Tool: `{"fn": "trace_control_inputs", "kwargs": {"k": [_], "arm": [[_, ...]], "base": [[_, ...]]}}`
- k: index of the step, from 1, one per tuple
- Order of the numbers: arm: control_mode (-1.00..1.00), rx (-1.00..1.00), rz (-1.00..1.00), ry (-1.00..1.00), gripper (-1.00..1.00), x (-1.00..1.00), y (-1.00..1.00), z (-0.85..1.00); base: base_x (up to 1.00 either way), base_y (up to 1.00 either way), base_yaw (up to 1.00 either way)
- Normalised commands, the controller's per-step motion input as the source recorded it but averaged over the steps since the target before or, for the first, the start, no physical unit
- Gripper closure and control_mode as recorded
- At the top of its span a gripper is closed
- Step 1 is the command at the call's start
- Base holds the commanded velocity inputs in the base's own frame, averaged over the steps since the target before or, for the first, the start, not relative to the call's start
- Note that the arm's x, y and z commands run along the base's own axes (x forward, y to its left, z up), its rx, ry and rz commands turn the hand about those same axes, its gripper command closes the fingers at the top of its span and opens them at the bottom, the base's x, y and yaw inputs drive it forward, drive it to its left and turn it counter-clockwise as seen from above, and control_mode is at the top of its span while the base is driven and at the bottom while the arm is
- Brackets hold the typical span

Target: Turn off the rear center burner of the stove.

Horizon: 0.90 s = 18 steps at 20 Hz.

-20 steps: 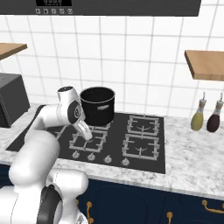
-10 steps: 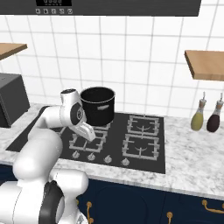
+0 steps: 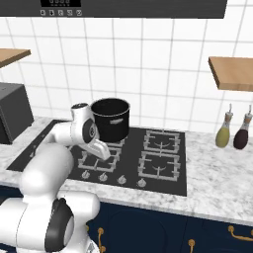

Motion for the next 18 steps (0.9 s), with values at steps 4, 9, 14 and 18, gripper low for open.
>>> {"fn": "trace_control_inputs", "kwargs": {"k": [4, 9, 14, 18], "arm": [[-1.00, 0.01, 0.05, 0.07, -1.00, 0.33, -0.12, -0.17], [-1.00, 0.04, 0.09, 0.08, -1.00, 0.00, -0.02, -0.08], [-1.00, 0.04, 0.13, 0.11, -1.00, -0.05, 0.00, -0.12], [-1.00, 0.00, 0.11, 0.06, -1.00, -0.08, 0.00, -0.19]], "base": [[0.00, 0.00, 0.00], [0.00, 0.00, 0.00], [0.00, 0.00, 0.00], [0.00, 0.00, 0.00]]}}
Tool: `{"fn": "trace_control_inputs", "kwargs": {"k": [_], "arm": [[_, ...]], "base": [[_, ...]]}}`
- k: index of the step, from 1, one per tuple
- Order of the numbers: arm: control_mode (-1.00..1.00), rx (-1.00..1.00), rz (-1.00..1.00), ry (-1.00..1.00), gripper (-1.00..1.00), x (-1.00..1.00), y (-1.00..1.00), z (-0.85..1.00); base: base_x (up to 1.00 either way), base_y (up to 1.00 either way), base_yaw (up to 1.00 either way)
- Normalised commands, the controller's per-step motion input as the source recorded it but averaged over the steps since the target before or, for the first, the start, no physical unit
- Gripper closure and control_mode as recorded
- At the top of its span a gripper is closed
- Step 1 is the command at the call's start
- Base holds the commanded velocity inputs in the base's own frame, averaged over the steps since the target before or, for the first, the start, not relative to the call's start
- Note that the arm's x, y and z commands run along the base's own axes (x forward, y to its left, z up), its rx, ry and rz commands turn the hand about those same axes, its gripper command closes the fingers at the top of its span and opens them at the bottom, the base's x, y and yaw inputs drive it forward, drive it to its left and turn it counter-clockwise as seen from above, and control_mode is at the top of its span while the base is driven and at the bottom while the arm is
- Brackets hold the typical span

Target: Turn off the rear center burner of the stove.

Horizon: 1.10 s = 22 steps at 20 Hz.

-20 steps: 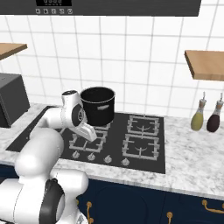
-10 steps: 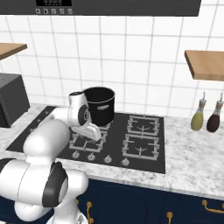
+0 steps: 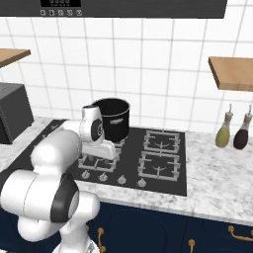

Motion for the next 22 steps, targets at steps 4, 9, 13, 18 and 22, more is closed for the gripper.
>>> {"fn": "trace_control_inputs", "kwargs": {"k": [4, 9, 13, 18, 22], "arm": [[-1.00, 0.00, 0.10, 0.02, -1.00, -0.12, 0.00, -0.17], [-1.00, 0.01, 0.07, 0.00, -1.00, -0.02, -0.03, -0.11], [-1.00, 0.00, 0.05, 0.00, -1.00, 0.00, -0.08, -0.12], [-1.00, 0.00, 0.05, 0.00, -1.00, 0.00, -0.03, -0.23], [-1.00, 0.00, 0.05, 0.00, -1.00, 0.00, 0.00, -0.20]], "base": [[0.00, 0.00, 0.00], [0.00, 0.00, 0.00], [0.00, 0.00, 0.00], [0.00, 0.00, 0.00], [0.00, 0.00, 0.00]]}}
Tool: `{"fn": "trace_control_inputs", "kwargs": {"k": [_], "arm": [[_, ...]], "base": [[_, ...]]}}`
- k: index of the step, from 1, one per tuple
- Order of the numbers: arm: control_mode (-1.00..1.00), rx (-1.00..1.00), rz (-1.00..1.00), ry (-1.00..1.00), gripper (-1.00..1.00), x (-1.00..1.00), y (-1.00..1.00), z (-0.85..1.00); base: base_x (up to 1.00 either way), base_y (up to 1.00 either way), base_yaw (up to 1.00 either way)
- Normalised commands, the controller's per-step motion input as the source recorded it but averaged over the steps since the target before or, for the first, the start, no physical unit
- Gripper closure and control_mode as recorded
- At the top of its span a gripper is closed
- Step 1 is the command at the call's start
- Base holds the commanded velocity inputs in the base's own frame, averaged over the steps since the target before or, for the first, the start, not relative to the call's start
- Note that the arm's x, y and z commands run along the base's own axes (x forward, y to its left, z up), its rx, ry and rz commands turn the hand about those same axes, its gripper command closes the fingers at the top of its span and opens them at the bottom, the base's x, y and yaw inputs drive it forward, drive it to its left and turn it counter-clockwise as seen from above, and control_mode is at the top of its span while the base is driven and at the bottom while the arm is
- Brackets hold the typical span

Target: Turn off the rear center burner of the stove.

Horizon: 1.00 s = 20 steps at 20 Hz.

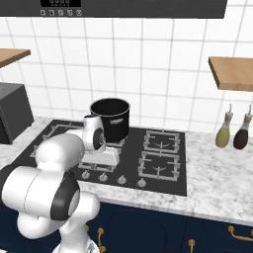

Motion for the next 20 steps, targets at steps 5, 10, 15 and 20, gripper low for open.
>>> {"fn": "trace_control_inputs", "kwargs": {"k": [5, 10, 15, 20], "arm": [[-1.00, 0.00, 0.05, 0.00, -1.00, 0.00, -0.03, -0.15], [-1.00, 0.00, 0.05, 0.00, -1.00, 0.00, -0.02, -0.12], [-1.00, 0.00, 0.05, 0.00, -1.00, 0.00, 0.00, -0.13], [-1.00, 0.00, 0.05, 0.00, -1.00, -0.05, -0.07, -0.10]], "base": [[0.00, 0.00, 0.00], [0.00, 0.00, 0.00], [0.00, 0.00, 0.00], [0.00, 0.00, 0.00]]}}
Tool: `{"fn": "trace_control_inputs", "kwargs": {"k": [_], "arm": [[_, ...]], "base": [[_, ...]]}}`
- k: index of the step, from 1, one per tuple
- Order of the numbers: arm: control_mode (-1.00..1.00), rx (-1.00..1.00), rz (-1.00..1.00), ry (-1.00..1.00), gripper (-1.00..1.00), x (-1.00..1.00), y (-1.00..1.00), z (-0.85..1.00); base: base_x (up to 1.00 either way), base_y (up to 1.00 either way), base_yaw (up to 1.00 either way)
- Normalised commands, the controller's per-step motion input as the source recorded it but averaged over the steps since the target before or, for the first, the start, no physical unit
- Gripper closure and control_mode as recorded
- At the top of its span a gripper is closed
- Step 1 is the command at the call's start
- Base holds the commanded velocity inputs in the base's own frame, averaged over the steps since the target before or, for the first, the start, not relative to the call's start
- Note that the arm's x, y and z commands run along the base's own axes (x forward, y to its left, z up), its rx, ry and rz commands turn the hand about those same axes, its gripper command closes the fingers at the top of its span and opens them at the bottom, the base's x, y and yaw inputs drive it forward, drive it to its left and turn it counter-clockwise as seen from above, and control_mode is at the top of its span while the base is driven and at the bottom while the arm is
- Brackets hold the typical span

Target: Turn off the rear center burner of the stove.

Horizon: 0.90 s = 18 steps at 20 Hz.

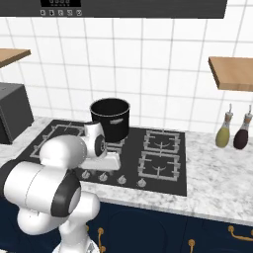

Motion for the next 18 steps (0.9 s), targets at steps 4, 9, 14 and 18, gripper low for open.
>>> {"fn": "trace_control_inputs", "kwargs": {"k": [4, 9, 14, 18], "arm": [[-1.00, 0.00, 0.04, 0.00, -1.00, -0.11, -0.09, -0.09], [-1.00, 0.00, 0.04, 0.00, -1.00, -0.03, -0.02, -0.12], [-1.00, 0.00, 0.02, 0.00, -1.00, 0.00, 0.00, -0.11], [-1.00, 0.00, 0.00, 0.00, -1.00, 0.00, 0.00, -0.08]], "base": [[0.00, 0.00, 0.00], [0.00, 0.00, 0.00], [0.00, 0.00, 0.00], [0.00, 0.00, 0.00]]}}
